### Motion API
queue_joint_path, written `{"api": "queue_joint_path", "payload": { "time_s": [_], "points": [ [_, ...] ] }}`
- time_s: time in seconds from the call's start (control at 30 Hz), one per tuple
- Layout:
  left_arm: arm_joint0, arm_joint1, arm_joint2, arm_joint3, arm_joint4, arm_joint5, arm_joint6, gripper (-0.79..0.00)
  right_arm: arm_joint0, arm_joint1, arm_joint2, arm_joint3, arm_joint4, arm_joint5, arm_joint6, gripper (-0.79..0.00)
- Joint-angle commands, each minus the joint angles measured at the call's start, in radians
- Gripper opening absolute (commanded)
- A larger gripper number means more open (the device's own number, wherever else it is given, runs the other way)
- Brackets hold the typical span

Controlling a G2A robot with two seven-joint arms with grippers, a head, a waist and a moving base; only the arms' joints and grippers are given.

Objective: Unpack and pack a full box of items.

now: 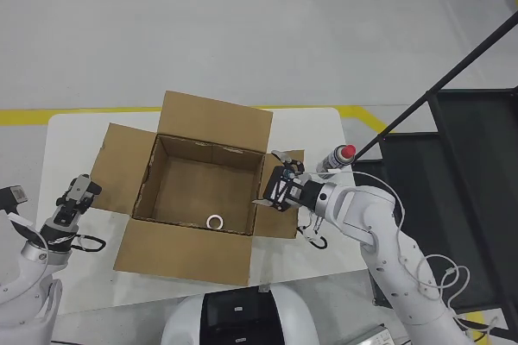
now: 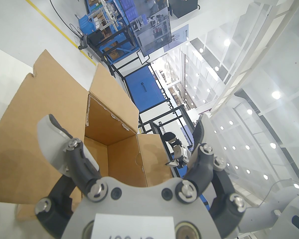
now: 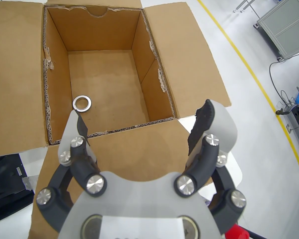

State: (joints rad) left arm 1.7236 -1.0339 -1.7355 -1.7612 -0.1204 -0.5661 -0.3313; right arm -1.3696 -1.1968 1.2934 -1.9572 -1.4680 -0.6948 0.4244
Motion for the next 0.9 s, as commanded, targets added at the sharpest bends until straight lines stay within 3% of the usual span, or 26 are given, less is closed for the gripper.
{"api": "queue_joint_path", "payload": {
  "time_s": [0.0, 0.1, 0.37, 0.87],
  "points": [
    [0.000, 0.000, 0.000, 0.000, 0.000, 0.000, 0.000, 0.000, 0.034, -0.003, -0.039, -0.021, -0.007, -0.005, 0.073, 0.000],
    [0.000, 0.000, 0.000, 0.000, 0.000, 0.000, 0.000, 0.000, 0.111, -0.011, -0.127, -0.041, -0.021, -0.026, 0.242, 0.000],
    [0.000, 0.000, 0.000, 0.000, 0.000, 0.000, 0.000, 0.000, 0.266, -0.055, -0.314, 0.060, 0.101, 0.152, 0.545, 0.000],
    [0.000, 0.000, 0.000, 0.000, 0.000, 0.000, 0.000, 0.000, 0.304, -0.066, -0.348, 0.110, 0.129, 0.184, 0.582, 0.000]
  ]
}}
